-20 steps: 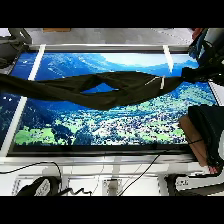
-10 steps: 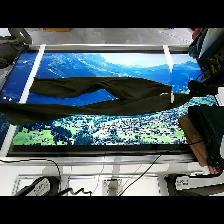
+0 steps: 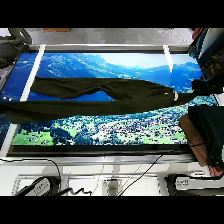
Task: Fold the clothes and pants, and hang the long-sleeved shirts on hangers.
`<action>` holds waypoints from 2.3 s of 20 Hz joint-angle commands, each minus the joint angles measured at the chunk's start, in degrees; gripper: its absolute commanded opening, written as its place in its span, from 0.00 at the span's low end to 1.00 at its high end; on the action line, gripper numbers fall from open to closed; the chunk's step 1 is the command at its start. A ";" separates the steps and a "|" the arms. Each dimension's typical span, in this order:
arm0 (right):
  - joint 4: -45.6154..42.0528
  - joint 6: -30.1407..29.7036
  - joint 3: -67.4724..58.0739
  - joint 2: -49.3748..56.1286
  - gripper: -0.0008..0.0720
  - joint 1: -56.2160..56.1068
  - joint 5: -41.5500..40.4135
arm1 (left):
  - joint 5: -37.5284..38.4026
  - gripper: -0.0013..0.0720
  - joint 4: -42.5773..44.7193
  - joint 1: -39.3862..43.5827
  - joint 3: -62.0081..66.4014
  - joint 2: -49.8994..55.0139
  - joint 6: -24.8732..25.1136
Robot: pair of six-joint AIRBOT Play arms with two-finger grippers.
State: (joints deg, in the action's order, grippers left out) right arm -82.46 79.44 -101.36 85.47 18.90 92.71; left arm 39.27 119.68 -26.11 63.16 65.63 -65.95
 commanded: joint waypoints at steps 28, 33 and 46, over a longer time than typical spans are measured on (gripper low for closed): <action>-1.84 -7.10 41.90 -12.59 0.97 5.86 5.22 | 6.84 0.89 3.08 -4.20 -19.52 -0.96 11.34; -1.79 -7.08 41.90 -12.59 0.97 5.81 5.22 | 6.69 0.58 8.90 -7.15 -15.21 -1.05 -2.34; -1.77 -7.13 41.90 -12.55 0.96 5.81 0.44 | 19.82 0.99 -43.82 -27.41 -10.67 -1.05 -24.17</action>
State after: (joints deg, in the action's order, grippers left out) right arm -84.25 72.31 -59.46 72.93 24.71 94.30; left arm 56.88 95.44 -47.90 52.31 64.58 -88.88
